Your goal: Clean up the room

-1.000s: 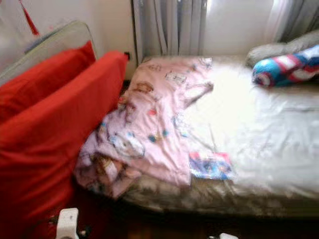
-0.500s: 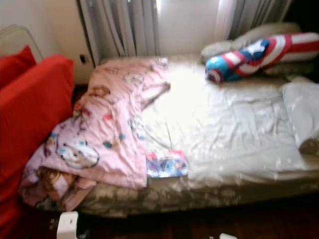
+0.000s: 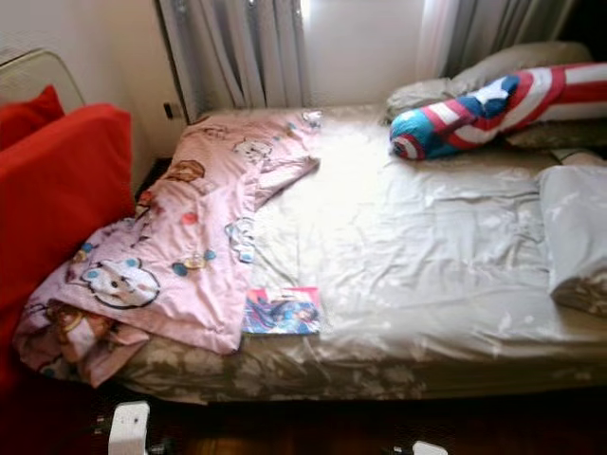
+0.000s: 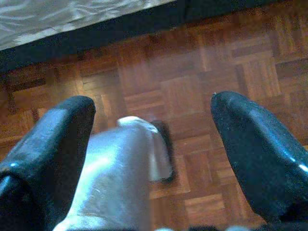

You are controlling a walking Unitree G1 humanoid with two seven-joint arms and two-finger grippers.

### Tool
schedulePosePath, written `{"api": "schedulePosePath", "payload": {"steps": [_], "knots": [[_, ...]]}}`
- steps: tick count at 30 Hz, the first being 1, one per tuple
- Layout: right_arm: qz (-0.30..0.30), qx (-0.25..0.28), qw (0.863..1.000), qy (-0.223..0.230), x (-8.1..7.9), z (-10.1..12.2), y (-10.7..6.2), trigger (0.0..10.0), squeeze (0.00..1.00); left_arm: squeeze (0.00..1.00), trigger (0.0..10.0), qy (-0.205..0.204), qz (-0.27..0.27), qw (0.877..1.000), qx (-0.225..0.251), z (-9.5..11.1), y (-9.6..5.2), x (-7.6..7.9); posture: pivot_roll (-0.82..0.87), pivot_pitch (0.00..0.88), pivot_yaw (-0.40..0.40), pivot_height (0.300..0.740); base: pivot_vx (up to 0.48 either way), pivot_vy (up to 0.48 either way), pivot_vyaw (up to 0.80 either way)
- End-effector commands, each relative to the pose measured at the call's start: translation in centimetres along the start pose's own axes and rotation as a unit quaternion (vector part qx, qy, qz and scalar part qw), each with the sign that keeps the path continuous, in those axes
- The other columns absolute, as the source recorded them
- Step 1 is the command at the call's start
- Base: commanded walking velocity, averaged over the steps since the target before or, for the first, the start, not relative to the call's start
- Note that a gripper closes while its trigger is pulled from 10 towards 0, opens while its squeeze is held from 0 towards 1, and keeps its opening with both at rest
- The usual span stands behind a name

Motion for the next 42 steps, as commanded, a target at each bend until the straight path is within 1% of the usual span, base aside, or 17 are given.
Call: {"api": "schedulePosePath", "payload": {"steps": [1, 21, 25, 28, 32, 36, 38, 40, 41, 42], "knots": [[-0.007, -0.005, 1.0, 0.004, 0.49, -0.26, -0.08, 10.0, 0.0, 0.0, 10.0, -0.002, 0.002, 1.0, -0.009, -0.47, -0.08, -0.02, -0.13, 0.0, 0.059, 0.74, 0.0, -0.371, 0.0], [-0.002, 0.003, 1.0, 0.002, 0.54, -0.01, -0.05, 10.0, 0.0, 0.0, 10.0, -0.003, 0.0, 1.0, -0.014, -0.81, -0.15, 0.07, -0.14, 0.0, 0.054, 0.74, 0.0, -0.37, 0.0], [0.026, 0.014, 0.999, -0.027, 0.12, 0.44, 0.02, 10.0, 0.0, 0.0, 10.0, 0.003, -0.004, 1.0, -0.017, -0.83, -0.14, 0.1, -0.15, 0.0, 0.06, 0.74, 0.0, -0.373, 0.0], [0.027, 0.016, 0.999, -0.021, 0.1, 0.5, 0.02, 10.0, 0.0, 0.0, 10.0, 0.005, -0.005, 1.0, -0.018, -0.86, -0.14, 0.11, -0.15, 0.0, 0.06, 0.74, 0.0, -0.37, 0.0], [0.025, 0.014, 0.999, -0.025, 0.15, 0.49, 0.03, 10.0, 0.0, 0.0, 10.0, 0.004, -0.005, 1.0, -0.018, -0.88, -0.15, 0.12, -0.15, 0.0, 0.057, 0.74, 0.0, -0.373, 0.0], [0.015, 0.008, 1.0, -0.011, 0.32, 0.25, 0.0, 10.0, 0.0, 0.0, 10.0, 0.003, -0.005, 1.0, -0.018, -0.97, -0.18, 0.1, -0.15, 0.0, 0.056, 0.74, 0.0, -0.372, 0.0], [0.006, 0.004, 1.0, 0.007, 0.46, 0.02, -0.04, 10.0, 0.0, 0.0, 10.0, 0.004, -0.005, 1.0, -0.02, -1.09, -0.21, 0.09, -0.15, 0.0, 0.055, 0.74, 0.0, -0.373, 0.0], [0.002, 0.001, 1.0, 0.011, 0.54, -0.07, -0.06, 10.0, 0.0, 0.0, 10.0, 0.004, -0.004, 1.0, -0.021, -1.15, -0.23, 0.07, -0.15, 0.0, 0.055, 0.74, 0.0, -0.371, 0.0], [-0.006, 0.0, 0.999, 0.032, 0.63, -0.21, -0.1, 10.0, 0.0, 0.0, 10.0, 0.005, -0.004, 1.0, -0.021, -1.2, -0.24, 0.04, -0.16, 0.0, 0.054, 0.74, 0.0, -0.371, 0.0], [-0.01, 0.0, 0.999, 0.042, 0.67, -0.27, -0.12, 10.0, 0.0, 0.0, 10.0, 0.005, -0.004, 1.0, -0.022, -1.22, -0.25, 0.01, -0.16, 0.0, 0.056, 0.74, 0.0, -0.364, 0.0]]}}
Point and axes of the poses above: a point about 5 cm out from each wrist's last joint towards the gripper, its own y axis pointing out of the wrist towards the gripper, its own z axis along the axis of the wrist's last joint, x = y × z, the point moved 3 cm from there along y, pointing out of the wrist towards the gripper, and after that the axes turned 14 degrees about -y, right-handed, at the moved point
